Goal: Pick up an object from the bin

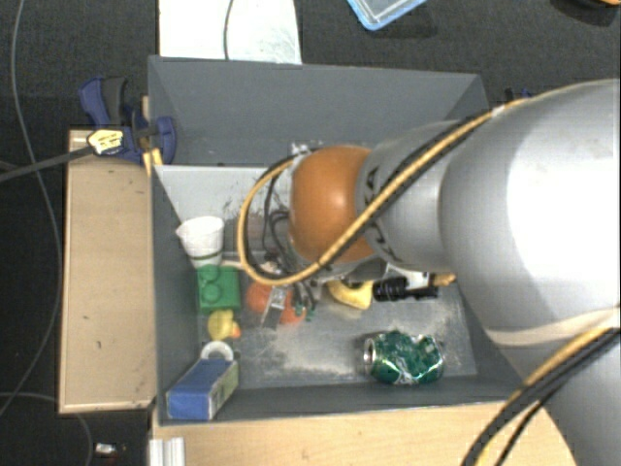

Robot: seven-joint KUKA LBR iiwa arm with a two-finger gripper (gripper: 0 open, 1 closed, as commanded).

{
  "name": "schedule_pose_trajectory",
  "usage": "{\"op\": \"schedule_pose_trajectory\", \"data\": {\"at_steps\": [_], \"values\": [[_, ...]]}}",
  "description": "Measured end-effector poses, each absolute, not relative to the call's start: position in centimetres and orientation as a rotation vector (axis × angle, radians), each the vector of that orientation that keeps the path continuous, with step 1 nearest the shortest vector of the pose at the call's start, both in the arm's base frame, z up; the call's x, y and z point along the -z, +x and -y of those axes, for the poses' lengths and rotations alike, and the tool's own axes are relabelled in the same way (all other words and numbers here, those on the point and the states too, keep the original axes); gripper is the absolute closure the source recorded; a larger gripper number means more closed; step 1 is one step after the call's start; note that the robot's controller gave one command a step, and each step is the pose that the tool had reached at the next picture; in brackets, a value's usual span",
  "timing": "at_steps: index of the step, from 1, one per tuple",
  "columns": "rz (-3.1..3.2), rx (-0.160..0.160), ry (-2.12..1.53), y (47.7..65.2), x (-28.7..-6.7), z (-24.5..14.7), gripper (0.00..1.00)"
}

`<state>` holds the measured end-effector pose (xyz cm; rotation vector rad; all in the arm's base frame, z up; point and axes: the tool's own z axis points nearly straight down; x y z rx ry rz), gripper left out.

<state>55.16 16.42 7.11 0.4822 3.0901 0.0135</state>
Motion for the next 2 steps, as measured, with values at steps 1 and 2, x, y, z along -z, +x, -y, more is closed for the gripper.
{"op": "schedule_pose_trajectory", "data": {"at_steps": [1, 2], "values": [[-3.09, -0.014, 0.483, 55.2, -7.1, -16.4, 1.0], [-3.1, -0.007, 0.487, 54.9, -10.6, -16.3, 1.0]]}}
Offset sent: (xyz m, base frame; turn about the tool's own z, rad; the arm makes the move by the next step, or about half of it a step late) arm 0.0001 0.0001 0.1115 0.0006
